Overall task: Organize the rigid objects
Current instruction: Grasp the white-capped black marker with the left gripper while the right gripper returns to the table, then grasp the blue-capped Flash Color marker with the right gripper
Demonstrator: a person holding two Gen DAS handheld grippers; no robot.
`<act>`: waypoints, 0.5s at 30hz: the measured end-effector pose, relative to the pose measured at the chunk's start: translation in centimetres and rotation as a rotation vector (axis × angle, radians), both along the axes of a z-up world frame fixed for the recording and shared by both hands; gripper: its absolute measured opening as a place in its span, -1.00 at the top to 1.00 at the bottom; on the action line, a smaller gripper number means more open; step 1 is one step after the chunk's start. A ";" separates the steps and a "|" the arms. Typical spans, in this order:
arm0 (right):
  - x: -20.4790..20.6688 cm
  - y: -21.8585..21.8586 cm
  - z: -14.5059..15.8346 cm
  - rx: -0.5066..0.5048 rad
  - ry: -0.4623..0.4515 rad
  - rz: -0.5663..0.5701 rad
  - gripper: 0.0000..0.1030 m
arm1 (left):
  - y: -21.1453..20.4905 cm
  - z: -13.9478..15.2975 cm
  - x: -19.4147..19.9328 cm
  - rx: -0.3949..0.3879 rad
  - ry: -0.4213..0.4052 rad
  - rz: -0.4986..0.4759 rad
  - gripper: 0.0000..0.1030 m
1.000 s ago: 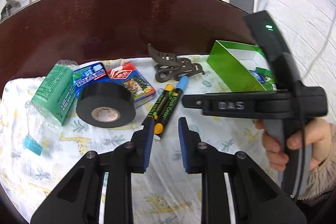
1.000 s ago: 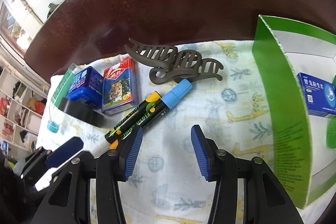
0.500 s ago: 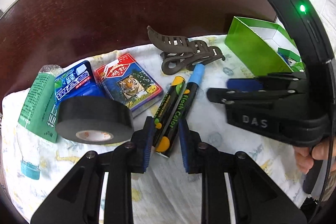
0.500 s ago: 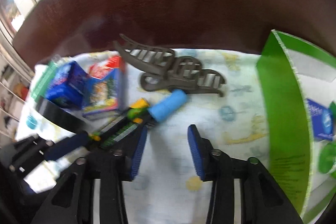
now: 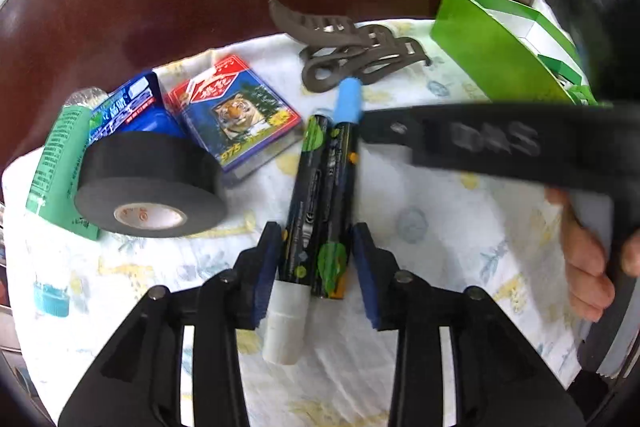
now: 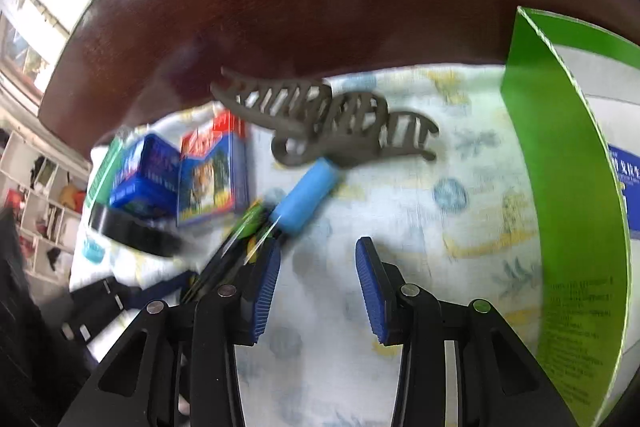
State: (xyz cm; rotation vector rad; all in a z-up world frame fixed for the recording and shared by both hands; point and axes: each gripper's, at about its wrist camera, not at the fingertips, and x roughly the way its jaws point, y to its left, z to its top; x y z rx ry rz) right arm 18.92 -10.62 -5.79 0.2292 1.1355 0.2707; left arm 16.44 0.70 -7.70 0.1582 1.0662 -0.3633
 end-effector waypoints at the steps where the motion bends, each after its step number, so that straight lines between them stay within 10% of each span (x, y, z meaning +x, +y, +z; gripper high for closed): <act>1: 0.1 0.4 0.0 -0.004 -0.002 -0.005 0.20 | -0.2 0.2 -0.3 -0.021 0.009 -0.001 0.36; 15: -0.5 1.5 0.7 -0.179 -0.040 0.056 0.20 | 2.3 1.3 -3.3 -0.094 0.012 0.069 0.34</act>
